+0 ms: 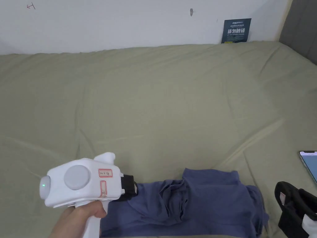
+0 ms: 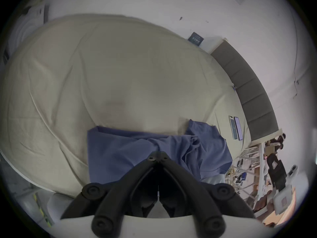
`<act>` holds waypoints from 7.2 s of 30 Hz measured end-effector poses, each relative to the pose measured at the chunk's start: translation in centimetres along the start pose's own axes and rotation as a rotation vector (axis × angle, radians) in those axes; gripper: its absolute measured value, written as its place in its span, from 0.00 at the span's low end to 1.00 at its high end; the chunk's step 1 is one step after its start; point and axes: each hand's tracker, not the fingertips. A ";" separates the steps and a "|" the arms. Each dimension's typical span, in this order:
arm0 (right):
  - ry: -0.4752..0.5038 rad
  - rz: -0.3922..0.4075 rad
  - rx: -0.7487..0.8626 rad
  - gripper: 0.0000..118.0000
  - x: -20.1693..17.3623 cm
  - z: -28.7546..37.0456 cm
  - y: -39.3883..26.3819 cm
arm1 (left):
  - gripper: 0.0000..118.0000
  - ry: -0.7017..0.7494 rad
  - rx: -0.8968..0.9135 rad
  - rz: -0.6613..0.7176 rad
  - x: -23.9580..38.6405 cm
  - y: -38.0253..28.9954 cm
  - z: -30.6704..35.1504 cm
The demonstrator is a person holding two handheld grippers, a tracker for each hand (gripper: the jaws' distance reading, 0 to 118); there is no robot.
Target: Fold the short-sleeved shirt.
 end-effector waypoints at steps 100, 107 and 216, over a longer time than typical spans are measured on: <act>0.146 -0.025 -0.044 0.00 -1.4 -1.8 2.2 | 0.88 0.008 -0.059 -0.063 7.6 2.1 2.7; 0.158 -0.043 -0.092 0.00 -1.7 -3.1 1.2 | 0.00 -0.100 0.055 -0.080 2.1 2.6 7.0; 0.129 0.240 0.124 0.00 -9.9 -12.3 11.5 | 0.00 0.196 0.747 -0.350 2.5 5.8 18.1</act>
